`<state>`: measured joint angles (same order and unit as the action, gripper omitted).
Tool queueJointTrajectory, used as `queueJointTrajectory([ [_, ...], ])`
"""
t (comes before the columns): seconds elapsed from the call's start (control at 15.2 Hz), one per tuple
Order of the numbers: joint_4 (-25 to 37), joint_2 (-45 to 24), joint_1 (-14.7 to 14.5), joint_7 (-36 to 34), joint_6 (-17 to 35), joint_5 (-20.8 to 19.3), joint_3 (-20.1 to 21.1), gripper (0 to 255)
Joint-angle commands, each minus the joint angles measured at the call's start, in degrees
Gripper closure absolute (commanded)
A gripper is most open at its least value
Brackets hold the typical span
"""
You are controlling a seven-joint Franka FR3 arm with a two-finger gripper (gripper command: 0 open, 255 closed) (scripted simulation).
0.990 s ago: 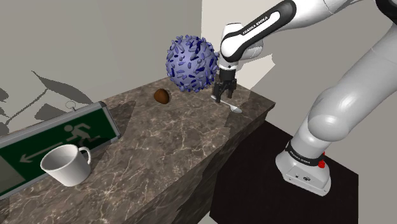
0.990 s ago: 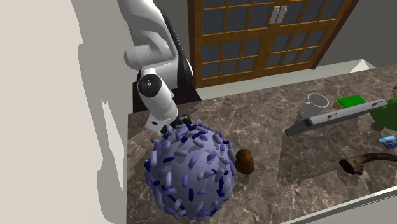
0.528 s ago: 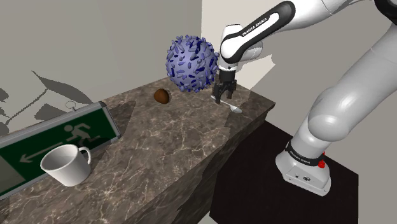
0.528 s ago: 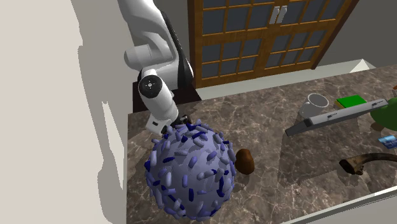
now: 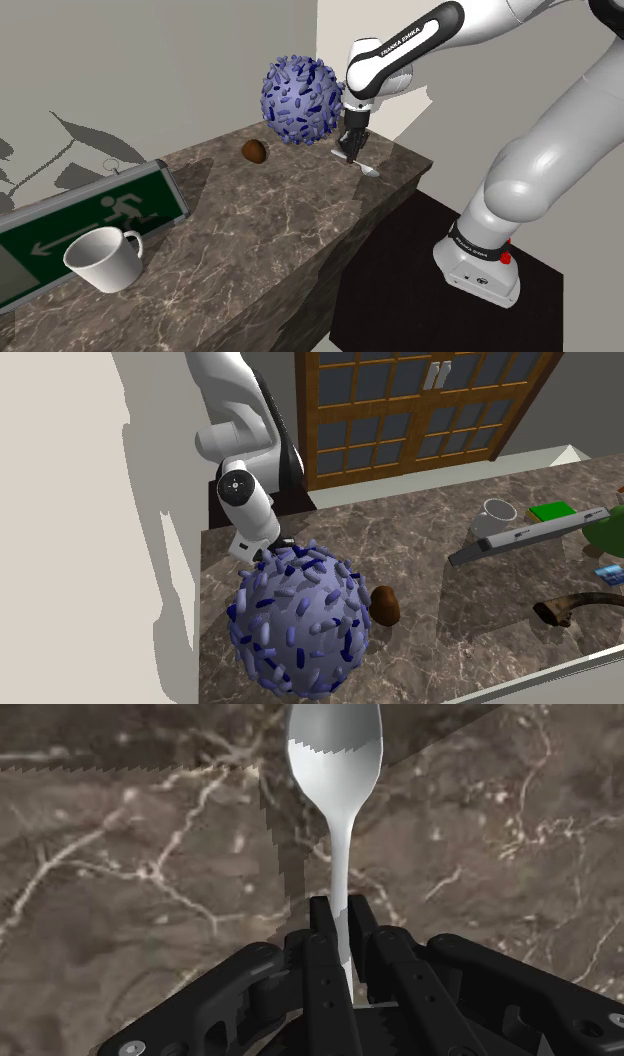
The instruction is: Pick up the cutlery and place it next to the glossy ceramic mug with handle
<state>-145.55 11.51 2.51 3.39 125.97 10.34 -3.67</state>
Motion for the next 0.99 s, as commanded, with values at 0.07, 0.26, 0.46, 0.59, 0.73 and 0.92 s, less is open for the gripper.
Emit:
queueJointTrajectory([
  [0.07,-0.1,0.0,0.0,0.0,0.0,0.0,0.0,255],
  [0.26,0.9,1.6,0.1,-0.6,-2.5,-0.4,0.1,255],
  [0.46,2.0,3.1,0.2,-1.1,-5.1,-0.8,0.1,255],
  [0.59,2.8,4.0,0.2,-1.4,-6.7,-1.0,0.1,255],
  [0.73,3.6,4.9,0.3,-1.7,-8.4,-1.2,0.1,255],
  [0.92,5.0,6.0,0.4,-2.2,-10.9,-1.5,0.1,255],
])
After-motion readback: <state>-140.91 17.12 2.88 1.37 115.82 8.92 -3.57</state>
